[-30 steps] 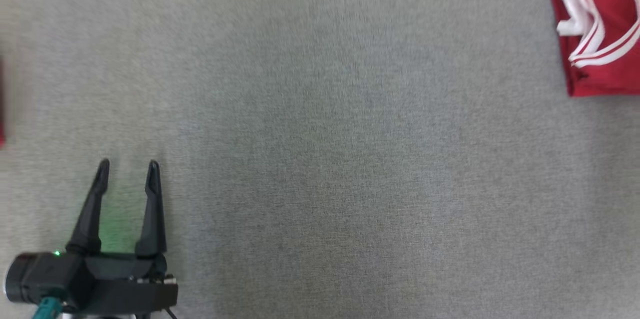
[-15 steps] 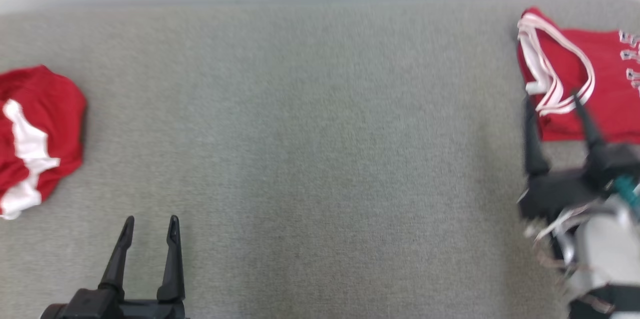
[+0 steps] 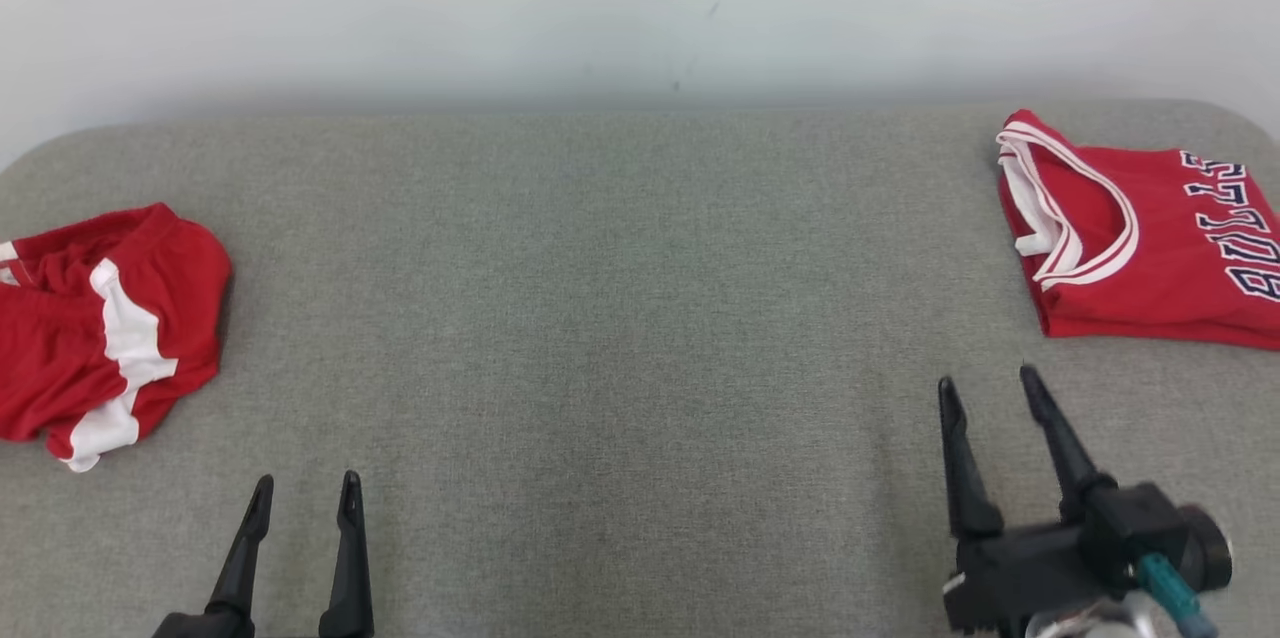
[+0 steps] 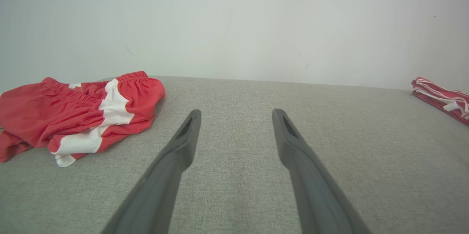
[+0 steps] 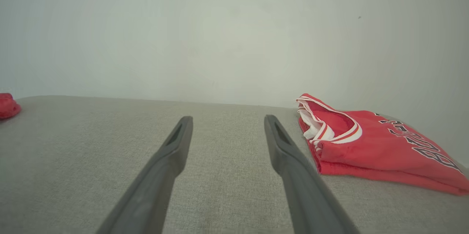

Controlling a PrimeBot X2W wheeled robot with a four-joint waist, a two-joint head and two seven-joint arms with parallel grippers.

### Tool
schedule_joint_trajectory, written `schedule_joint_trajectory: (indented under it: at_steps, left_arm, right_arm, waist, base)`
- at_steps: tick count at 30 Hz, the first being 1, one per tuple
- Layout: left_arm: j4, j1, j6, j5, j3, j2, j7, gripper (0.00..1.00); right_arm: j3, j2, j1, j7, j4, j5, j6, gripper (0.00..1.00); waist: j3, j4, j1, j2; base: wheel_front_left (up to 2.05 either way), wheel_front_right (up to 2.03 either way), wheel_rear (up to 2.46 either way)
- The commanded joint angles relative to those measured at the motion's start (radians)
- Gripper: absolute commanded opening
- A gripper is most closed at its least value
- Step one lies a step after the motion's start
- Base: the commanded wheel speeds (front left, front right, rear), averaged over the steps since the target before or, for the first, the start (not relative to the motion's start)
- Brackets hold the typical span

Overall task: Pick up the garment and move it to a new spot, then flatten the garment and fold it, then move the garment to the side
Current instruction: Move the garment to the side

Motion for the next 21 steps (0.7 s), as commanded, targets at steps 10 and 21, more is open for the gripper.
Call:
schedule_joint_trajectory:
  at_steps: [10,21]
  left_arm:
    - [0.014,0.030,0.001,0.017,0.001,-0.011,-0.003,1.00]
    - [0.026,0.034,0.001,0.019,0.001,-0.012,-0.003,1.00]
  right_arm:
    - [0.023,0.033,0.186,-0.004,-0.108,0.106,-0.003,1.00]
    - [0.052,0.033,0.184,-0.004,-0.100,0.141,-0.003,1.00]
  waist:
    - [-0.040,-0.024,0.0002,0.0002]
    - [-0.047,-0.018,0.0002,0.0002]
  base:
    - [0.00,0.00,0.00]
    - [0.00,0.00,0.00]
